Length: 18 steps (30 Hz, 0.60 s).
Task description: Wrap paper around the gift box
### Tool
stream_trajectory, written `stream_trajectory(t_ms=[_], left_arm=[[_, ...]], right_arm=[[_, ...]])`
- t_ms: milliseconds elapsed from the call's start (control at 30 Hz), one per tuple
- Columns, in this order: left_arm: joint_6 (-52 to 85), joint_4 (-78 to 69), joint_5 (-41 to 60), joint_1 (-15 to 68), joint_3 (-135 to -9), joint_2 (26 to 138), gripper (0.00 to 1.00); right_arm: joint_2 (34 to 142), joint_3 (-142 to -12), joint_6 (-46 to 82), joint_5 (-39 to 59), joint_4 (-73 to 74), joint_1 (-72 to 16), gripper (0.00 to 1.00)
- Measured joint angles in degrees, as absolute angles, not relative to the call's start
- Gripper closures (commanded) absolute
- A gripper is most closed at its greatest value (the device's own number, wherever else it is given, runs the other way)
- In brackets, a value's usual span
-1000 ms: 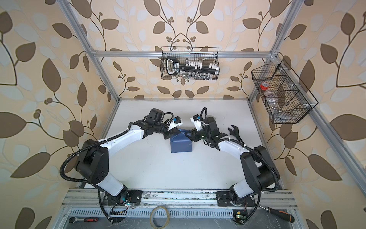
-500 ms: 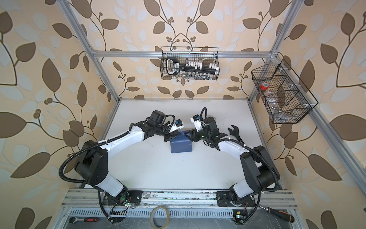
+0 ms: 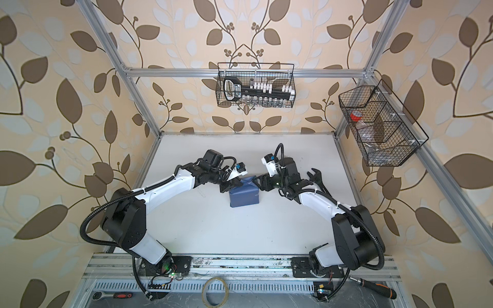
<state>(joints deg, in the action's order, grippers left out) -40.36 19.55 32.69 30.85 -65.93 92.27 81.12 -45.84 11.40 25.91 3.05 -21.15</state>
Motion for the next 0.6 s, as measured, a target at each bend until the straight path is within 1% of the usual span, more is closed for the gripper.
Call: stream_trajectory(t_ms=[133,300,433,600], left_arm=[[-40.4,20.0,33.2,30.9,-66.0,92.3,0.77],[-40.5,20.6,34.2,30.9,-66.0,92.3,0.70],[-40.6,20.7,34.6,30.9,-66.0,92.3,0.65],[-40.5,20.9,35.2,30.9,-66.1,92.3,0.58]], right_arm=[[79.7,-45.9,13.1,25.6,2.8,-20.5,0.30],[82.4,-48.1,16.2,23.7,2.5,-22.0,0.26],[85.6,-50.5,18.1,22.4,2.9,-23.7,0.26],[87.4,-50.6,19.2,21.3,3.2,-24.4,0.26]])
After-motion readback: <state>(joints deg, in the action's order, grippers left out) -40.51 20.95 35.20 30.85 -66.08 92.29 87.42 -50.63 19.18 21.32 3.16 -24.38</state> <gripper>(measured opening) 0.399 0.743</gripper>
